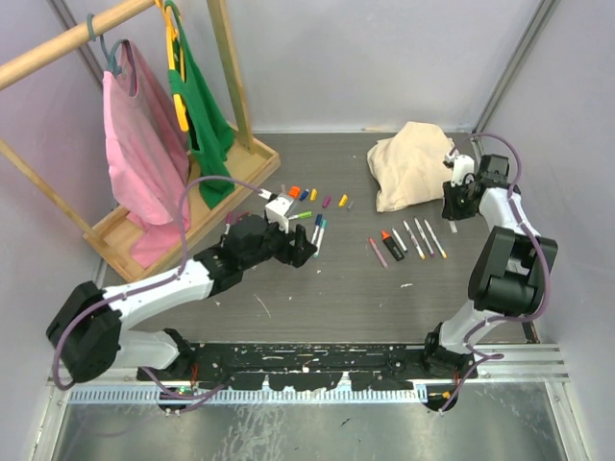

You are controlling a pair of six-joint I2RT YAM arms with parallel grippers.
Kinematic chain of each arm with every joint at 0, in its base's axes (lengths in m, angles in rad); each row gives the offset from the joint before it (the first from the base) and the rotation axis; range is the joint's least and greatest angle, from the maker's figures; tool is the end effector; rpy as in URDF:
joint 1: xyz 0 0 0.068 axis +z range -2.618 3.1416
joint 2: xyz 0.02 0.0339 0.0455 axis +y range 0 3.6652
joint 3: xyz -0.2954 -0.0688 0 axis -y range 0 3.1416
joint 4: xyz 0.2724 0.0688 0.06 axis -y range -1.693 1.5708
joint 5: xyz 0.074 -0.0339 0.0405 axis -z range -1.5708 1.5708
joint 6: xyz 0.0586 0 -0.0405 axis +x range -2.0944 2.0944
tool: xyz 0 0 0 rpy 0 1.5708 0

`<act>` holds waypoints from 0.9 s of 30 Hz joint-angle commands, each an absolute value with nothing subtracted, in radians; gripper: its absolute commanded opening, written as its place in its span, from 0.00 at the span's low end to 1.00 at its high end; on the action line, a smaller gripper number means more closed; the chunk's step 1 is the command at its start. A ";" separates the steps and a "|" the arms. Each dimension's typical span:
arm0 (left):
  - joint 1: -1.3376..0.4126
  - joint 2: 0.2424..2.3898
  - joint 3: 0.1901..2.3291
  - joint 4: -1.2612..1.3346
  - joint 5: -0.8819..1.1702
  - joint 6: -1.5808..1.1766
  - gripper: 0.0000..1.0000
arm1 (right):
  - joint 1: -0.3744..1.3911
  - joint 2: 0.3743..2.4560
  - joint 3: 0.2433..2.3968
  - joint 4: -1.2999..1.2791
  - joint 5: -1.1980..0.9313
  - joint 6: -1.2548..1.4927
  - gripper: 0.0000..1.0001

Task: Open the pen caps
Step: Place the pen at the center of the board.

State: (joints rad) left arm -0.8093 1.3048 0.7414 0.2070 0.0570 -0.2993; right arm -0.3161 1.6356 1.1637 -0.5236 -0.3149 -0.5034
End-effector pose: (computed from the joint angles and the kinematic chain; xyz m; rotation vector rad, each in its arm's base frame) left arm 0.2245 -0.2403 0.2575 0.5454 1.9343 -0.7835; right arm 0.3664 -0.1008 0.2291 -0.3497 2.4711 0.0692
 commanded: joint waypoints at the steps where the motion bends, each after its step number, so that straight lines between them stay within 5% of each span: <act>1: -0.804 1.185 0.652 0.312 0.048 -0.319 0.68 | -0.316 1.725 1.249 -0.572 -0.289 -0.555 0.09; 15: -0.802 1.087 0.492 0.340 0.036 -0.426 0.68 | -0.316 1.869 1.263 -0.574 -0.263 -0.580 0.14; 27: -0.803 1.089 0.478 0.342 0.048 -0.449 0.68 | -0.317 1.878 1.257 -0.579 -0.263 -0.579 0.31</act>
